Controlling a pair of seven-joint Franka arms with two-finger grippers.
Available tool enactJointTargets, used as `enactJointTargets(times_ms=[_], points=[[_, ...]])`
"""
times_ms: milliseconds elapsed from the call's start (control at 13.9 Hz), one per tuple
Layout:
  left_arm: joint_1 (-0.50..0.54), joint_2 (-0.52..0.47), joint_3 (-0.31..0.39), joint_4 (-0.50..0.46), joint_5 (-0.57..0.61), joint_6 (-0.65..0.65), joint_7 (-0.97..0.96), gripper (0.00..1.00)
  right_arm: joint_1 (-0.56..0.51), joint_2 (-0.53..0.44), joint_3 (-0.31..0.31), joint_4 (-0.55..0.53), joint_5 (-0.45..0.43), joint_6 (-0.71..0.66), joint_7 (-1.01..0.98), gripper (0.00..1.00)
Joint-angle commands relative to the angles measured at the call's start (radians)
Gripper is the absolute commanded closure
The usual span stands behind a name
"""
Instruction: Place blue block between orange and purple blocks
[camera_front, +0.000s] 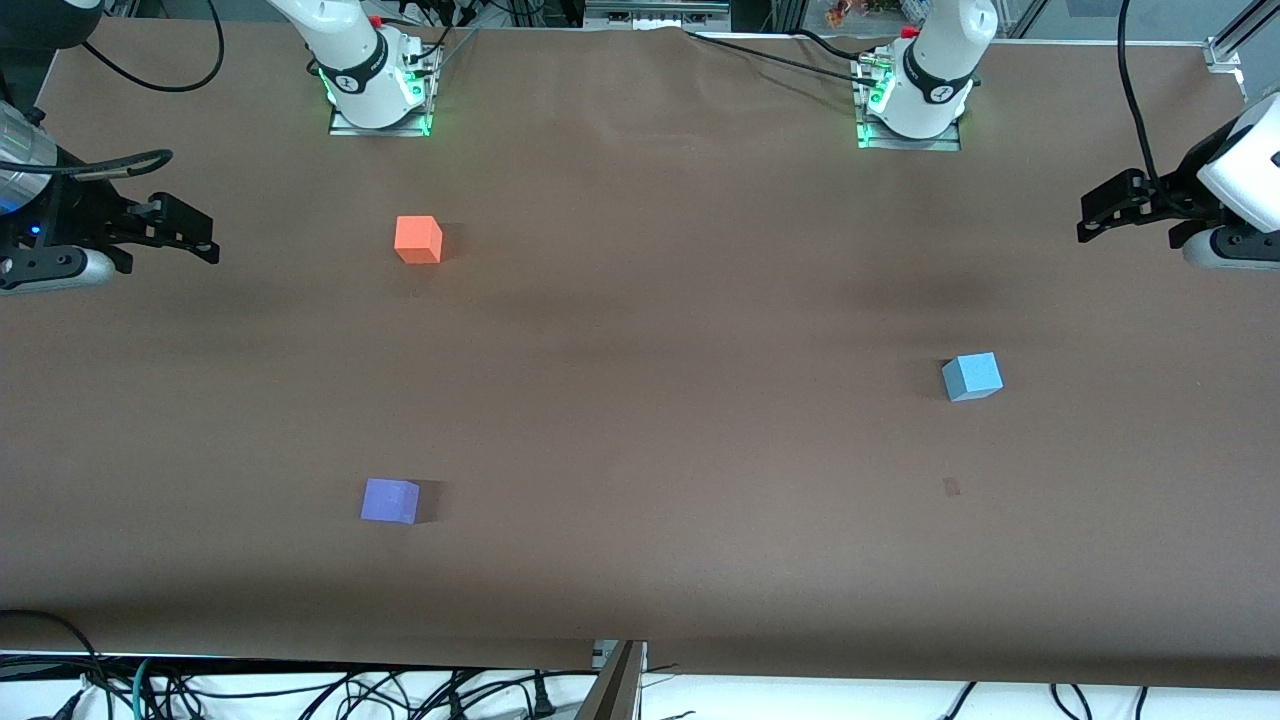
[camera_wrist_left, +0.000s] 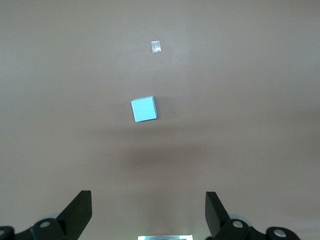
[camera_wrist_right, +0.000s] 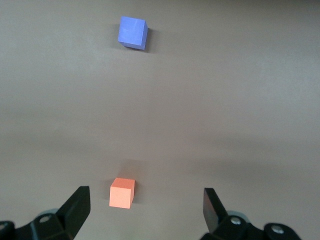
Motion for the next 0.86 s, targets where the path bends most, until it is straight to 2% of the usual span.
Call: enactJointTargets(times_ms=[0, 576, 792], points=[[0.003, 0.001, 0.000, 0.004, -0.025, -0.010, -0.008, 0.00, -0.003, 0.008, 0.000, 0.022, -0.001, -0.004, -0.009, 0.00], [0.003, 0.010, 0.001, 0.000, -0.018, -0.019, -0.008, 0.00, -0.007, 0.008, -0.007, 0.022, -0.003, -0.004, -0.013, 0.00], [0.010, 0.040, 0.006, 0.004, -0.018, -0.050, -0.008, 0.00, -0.007, 0.008, -0.008, 0.022, -0.004, -0.004, -0.016, 0.00]])
